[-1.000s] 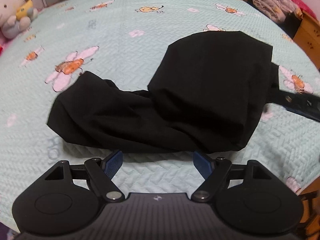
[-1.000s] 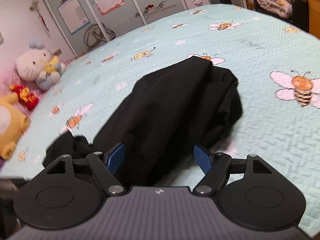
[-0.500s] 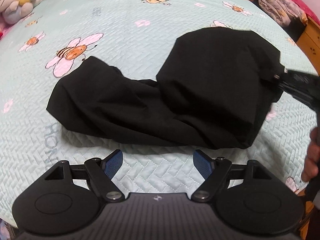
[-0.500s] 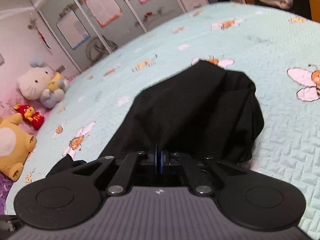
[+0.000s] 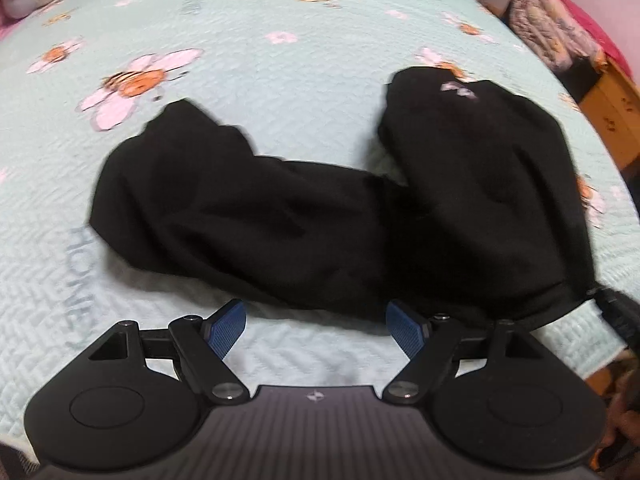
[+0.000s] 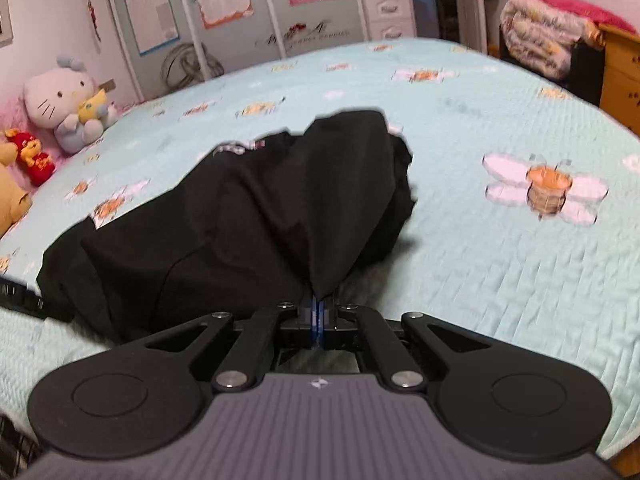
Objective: Fold clothes
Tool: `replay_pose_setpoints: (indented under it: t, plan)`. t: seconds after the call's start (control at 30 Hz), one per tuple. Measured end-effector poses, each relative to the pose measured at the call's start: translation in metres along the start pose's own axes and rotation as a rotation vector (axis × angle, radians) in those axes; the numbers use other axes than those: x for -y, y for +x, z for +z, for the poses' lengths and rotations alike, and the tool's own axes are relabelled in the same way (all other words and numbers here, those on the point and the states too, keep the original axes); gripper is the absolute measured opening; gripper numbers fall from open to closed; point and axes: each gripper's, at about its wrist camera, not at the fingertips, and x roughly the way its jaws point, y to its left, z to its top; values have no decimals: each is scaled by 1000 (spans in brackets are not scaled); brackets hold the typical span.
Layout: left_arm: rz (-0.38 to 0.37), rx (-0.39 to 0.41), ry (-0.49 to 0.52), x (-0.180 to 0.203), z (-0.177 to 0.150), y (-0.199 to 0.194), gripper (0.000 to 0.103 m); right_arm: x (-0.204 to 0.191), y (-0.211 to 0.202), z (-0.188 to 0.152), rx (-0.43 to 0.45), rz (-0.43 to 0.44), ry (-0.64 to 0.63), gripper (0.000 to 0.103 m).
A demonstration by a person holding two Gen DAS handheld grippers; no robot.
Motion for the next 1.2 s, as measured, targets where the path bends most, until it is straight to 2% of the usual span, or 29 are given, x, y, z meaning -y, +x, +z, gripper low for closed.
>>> replay_pose_setpoints:
  t: [0.13,0.23,0.4,0.47,0.53,0.57,0.67,0.73,0.83,0.9,1.1,1.17,1.2]
  plan:
    - [-50,50,65,20,10,-1,81,-1,10,-9,-22,31,27,0]
    - [-69,93,62,28,22,5,81,-2,16,-16,-41,50,43,0]
    - [-159,51,-17,26,38,39,79,5,19,-19,-58,77,97,0]
    - [-198,34,-42,29,39,51,62,5,20,-20,-59,80,98,0]
    - [-244,49,-25,36,35,50,12,3,21,-21,-63,84,103,0]
    - [-239,59,-2,41,33,47,5,2,22,-21,-65,86,105,1]
    - [-219,122,55,48,26,25,2,-3,21,-21,-64,115,104,1]
    - [-213,177,76,44,24,5,2,-17,13,-18,-41,163,55,1]
    - [-183,284,82,24,20,-32,2,-47,0,-16,-12,259,-42,1]
    - [-124,321,54,2,20,-49,2,-62,-1,-16,-29,330,-52,1]
    - [-15,278,-88,-69,5,-50,2,-87,-3,-17,-94,519,-50,6]
    - [14,248,-120,-86,-5,-44,2,-78,-9,-9,-63,528,-23,6]
    - [28,232,-130,-92,-9,-40,3,-73,-12,-5,-45,529,-8,11]
